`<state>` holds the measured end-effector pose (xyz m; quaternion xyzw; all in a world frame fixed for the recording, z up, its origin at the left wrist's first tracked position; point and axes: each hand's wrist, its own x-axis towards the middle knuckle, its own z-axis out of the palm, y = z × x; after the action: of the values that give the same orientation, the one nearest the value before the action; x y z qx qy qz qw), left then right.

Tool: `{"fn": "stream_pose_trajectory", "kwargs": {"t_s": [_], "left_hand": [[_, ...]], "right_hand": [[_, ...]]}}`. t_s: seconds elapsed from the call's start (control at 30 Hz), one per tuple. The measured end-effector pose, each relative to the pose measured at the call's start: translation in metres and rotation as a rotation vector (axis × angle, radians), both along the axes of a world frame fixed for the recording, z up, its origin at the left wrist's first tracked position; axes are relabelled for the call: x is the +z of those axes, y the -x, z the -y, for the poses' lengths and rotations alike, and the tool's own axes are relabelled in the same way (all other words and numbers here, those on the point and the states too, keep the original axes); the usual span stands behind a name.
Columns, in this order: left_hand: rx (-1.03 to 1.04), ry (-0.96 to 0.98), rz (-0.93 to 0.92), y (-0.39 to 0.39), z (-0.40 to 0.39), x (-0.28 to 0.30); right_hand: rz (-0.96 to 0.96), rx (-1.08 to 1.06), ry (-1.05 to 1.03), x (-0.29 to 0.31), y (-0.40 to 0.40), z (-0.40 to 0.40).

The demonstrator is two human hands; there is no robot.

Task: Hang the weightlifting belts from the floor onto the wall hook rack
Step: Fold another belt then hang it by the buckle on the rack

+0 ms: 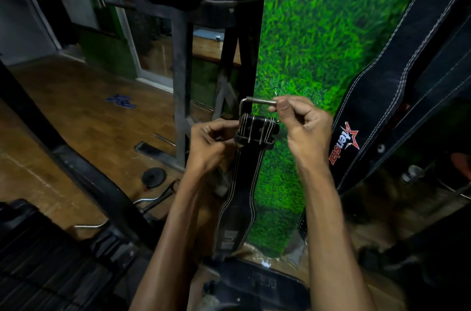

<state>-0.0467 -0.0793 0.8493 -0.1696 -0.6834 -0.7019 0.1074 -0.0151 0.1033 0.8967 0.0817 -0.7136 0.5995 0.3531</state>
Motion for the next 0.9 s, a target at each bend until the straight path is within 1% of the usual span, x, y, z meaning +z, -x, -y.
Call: {"fn": "stream_pose_trajectory", "kwargs": {"t_s": [0.17,0.23,0.33,0.43,0.6,0.7,0.77,0.9], "left_hand": [[-0.12,0.142,0.109,-0.001,0.009,0.018],[-0.064,0.091,0.125,-0.005,0.008,0.028],[0.014,-0.06,0.03,-0.004,-0.001,0.046],[0.025,-0.062,-0.11,0.01,-0.022,0.062],[0.067,-0.079,-0.239,0.044,-0.054,0.097],[0.051,-0.086,-0.308,0.064,-0.073,0.138],[0.049,-0.091,-0.388,0.074,-0.088,0.172],[0.057,-0.13,-0.502,0.09,-0.116,0.24]], "right_hand": [[0.013,-0.008,0.047,-0.005,0.007,-0.002],[0.036,-0.03,0.057,-0.002,0.011,-0.004],[0.047,-0.058,0.073,0.01,0.018,-0.008],[0.025,-0.094,0.03,0.027,0.023,-0.013],[-0.056,-0.137,0.004,0.06,0.029,-0.03],[-0.119,-0.182,0.012,0.096,0.038,-0.047],[-0.178,-0.25,-0.023,0.126,0.042,-0.061],[-0.332,-0.431,-0.238,0.192,0.035,-0.089]]}}
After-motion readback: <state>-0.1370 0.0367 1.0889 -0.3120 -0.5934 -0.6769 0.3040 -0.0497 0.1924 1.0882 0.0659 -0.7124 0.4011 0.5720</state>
